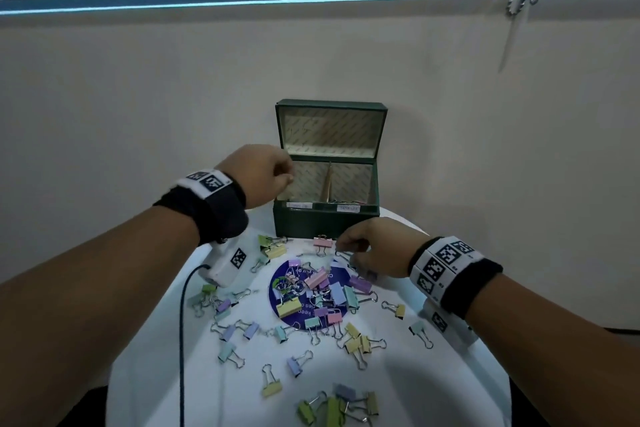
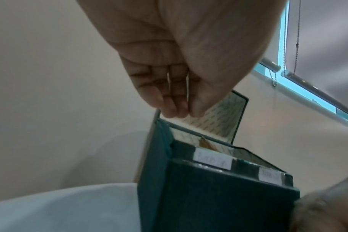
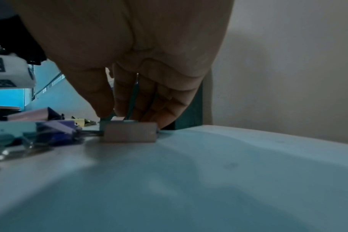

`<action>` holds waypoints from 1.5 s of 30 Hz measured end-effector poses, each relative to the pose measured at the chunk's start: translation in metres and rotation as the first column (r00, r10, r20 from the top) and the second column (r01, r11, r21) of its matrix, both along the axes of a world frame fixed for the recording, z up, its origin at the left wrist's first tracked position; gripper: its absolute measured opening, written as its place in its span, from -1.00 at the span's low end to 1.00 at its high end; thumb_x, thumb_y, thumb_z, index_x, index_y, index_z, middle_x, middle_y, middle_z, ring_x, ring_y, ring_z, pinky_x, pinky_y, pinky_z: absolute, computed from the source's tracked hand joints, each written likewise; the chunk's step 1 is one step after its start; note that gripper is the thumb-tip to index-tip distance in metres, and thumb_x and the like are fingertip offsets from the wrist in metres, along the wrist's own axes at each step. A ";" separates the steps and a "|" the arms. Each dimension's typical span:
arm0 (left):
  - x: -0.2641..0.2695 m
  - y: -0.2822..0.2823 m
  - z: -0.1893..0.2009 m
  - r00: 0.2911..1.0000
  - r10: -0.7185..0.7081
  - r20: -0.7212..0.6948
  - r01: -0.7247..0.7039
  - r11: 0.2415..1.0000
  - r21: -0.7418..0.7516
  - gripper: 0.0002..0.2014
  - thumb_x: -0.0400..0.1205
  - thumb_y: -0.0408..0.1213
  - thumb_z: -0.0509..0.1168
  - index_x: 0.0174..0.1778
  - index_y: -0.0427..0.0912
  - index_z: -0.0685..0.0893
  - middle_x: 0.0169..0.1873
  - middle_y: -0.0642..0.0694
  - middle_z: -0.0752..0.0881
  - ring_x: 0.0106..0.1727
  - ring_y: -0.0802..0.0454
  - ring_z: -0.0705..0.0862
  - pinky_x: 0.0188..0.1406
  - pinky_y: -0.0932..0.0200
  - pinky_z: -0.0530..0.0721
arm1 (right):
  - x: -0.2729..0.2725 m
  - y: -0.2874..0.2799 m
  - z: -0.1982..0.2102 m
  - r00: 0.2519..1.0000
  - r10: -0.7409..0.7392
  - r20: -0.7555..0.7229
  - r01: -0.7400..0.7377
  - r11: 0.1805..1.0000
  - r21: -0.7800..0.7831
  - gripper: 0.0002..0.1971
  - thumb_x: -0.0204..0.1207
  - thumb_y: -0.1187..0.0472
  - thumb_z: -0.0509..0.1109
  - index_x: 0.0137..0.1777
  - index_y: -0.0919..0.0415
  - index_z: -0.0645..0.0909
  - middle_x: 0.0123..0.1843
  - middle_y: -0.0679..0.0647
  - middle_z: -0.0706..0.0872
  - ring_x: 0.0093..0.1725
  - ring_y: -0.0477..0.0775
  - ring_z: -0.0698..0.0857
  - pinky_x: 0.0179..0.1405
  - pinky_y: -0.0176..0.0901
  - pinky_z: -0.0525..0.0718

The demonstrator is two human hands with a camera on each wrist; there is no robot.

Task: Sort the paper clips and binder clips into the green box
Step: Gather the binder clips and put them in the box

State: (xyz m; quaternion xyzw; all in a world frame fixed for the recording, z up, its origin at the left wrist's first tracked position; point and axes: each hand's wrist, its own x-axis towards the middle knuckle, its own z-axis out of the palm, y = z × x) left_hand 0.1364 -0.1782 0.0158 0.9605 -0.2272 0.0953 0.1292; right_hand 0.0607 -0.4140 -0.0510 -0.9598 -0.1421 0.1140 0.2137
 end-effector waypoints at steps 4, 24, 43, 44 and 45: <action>-0.018 0.023 -0.003 0.997 0.004 -0.076 0.005 0.993 0.121 -0.91 0.64 -0.11 0.35 -0.06 0.02 0.75 -0.20 0.10 0.76 -0.14 0.09 0.71 -0.05 0.12 0.69 | 0.000 0.008 -0.001 1.000 0.025 0.008 -0.025 1.000 -0.004 -0.71 0.61 0.10 0.43 0.31 -0.13 0.70 0.09 -0.25 0.74 0.07 -0.15 0.69 0.17 -0.22 0.66; -0.033 0.059 -0.039 0.852 0.163 -0.497 -0.210 0.977 -0.039 -0.79 0.65 -0.30 0.16 0.00 -0.10 0.73 -0.26 -0.13 0.78 -0.33 0.04 0.67 -0.28 0.18 0.69 | -0.001 0.074 -0.009 0.950 0.305 0.061 -0.300 0.950 -0.082 -0.66 0.62 0.01 0.40 0.38 -0.23 0.69 0.35 -0.13 0.68 0.30 -0.01 0.59 0.31 0.01 0.62; -0.042 0.056 -0.047 0.903 0.132 -0.408 -0.020 0.963 0.268 -0.79 0.42 -0.03 0.58 -0.18 0.01 0.73 -0.32 0.09 0.72 -0.31 0.15 0.62 -0.29 0.25 0.53 | -0.007 0.074 -0.002 0.967 0.138 0.213 -0.162 0.981 0.102 -0.84 0.59 0.33 0.23 -0.04 0.11 0.63 -0.14 -0.06 0.68 -0.26 -0.07 0.56 -0.19 -0.13 0.60; -0.041 0.057 -0.044 0.896 0.126 -0.426 -0.024 0.971 0.238 -0.80 0.42 -0.04 0.59 -0.21 -0.01 0.73 -0.33 0.07 0.77 -0.33 0.14 0.64 -0.25 0.24 0.57 | -0.007 0.075 -0.001 0.973 0.142 0.183 -0.159 0.984 0.080 -0.84 0.60 0.32 0.20 -0.05 0.13 0.61 -0.14 -0.02 0.68 -0.25 -0.02 0.56 -0.18 -0.10 0.61; -0.039 0.056 -0.040 0.891 0.121 -0.438 -0.036 0.980 0.198 -0.80 0.43 -0.06 0.59 -0.23 -0.03 0.73 -0.37 0.07 0.80 -0.39 0.16 0.65 -0.26 0.24 0.60 | -0.007 0.075 0.000 0.976 0.141 0.163 -0.152 0.987 0.057 -0.83 0.60 0.30 0.17 -0.07 0.14 0.60 -0.14 0.02 0.69 -0.22 0.02 0.58 -0.15 -0.07 0.63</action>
